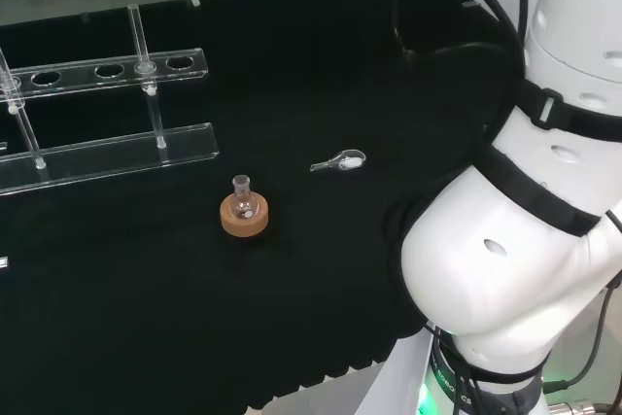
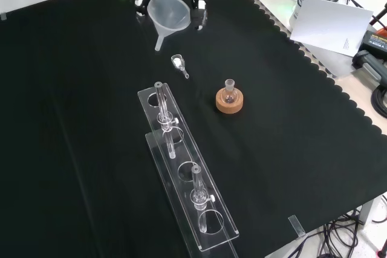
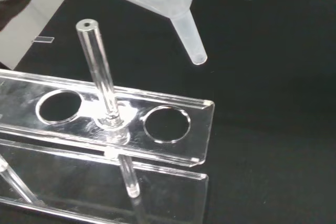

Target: Place the funnel on the round-bottom flask.

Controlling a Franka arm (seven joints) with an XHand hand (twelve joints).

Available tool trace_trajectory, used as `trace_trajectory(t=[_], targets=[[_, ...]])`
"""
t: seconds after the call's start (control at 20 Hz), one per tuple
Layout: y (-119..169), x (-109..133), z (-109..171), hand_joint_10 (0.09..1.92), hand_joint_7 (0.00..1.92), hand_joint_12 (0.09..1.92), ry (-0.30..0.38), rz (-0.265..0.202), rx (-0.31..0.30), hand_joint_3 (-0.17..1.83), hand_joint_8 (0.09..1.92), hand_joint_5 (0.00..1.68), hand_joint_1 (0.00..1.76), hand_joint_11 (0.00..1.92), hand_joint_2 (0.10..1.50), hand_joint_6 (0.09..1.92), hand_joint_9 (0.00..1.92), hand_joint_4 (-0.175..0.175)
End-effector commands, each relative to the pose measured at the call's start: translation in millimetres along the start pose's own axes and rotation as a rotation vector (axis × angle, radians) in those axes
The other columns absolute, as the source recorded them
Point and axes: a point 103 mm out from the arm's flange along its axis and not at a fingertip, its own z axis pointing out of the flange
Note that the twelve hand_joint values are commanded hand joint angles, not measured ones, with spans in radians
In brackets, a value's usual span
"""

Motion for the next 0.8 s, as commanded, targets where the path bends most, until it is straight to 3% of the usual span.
trace_trajectory(t=[0.05, 0.35, 0.6, 0.8], targets=[[-7, 10, 8, 0.17, 1.46, 1.59, 0.043, 0.005, 0.033, 0.7, 0.63, 1.17, 1.08, 0.07, 0.68, 0.87, 1.26, 0.175], [-21, -7, 17, 0.16, 1.46, 1.59, 0.064, 0.057, 0.005, 0.71, 0.63, 1.17, 1.08, 0.06, 0.68, 0.87, 1.26, 0.175], [-41, -34, 33, 0.16, 1.46, 1.59, 0.068, 0.084, 0.044, 0.71, 0.63, 1.17, 1.08, 0.06, 0.67, 0.87, 1.25, 0.175], [-54, -40, 45, 0.16, 1.46, 1.59, 0.072, 0.081, 0.086, 0.71, 0.63, 1.17, 1.08, 0.06, 0.67, 0.87, 1.25, 0.175]])
